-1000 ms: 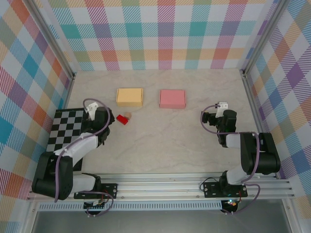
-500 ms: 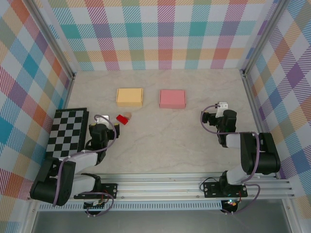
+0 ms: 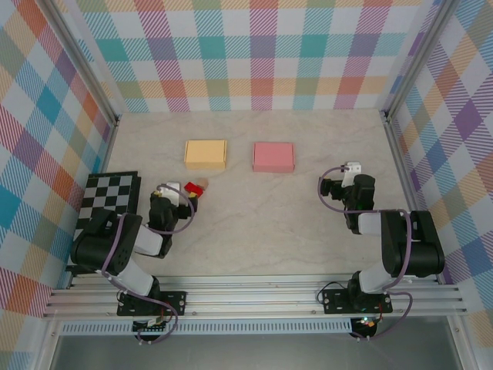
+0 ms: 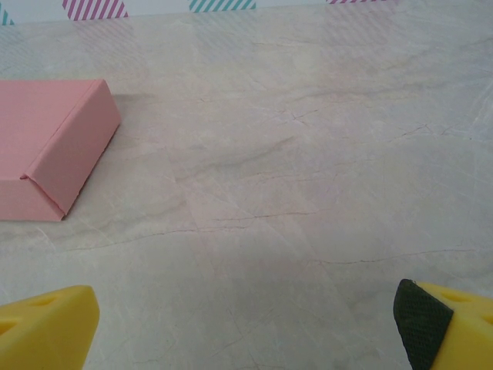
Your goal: Fold the paper box
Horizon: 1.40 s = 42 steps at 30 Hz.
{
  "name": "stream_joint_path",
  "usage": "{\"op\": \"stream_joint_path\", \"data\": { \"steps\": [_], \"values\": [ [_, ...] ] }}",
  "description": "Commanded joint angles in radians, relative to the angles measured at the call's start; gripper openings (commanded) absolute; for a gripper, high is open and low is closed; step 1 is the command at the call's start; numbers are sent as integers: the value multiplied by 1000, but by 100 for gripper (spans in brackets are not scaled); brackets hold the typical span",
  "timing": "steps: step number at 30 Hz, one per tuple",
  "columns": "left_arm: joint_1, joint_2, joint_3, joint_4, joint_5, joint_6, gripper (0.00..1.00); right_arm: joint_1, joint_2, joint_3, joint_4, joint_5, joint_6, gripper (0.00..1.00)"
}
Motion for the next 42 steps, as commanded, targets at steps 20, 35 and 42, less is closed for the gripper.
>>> {"op": "stream_joint_path", "data": {
  "steps": [20,35,42],
  "values": [
    [82,-17,169,-242,12,-99,100,2,2,14,5,-20,15,100],
    [86,-16,170,-246,21,-100,100,2,1,14,5,-19,15,100],
    [92,-16,173,-250,30,-103,100,1,1,14,5,-20,15,100]
  ]
}}
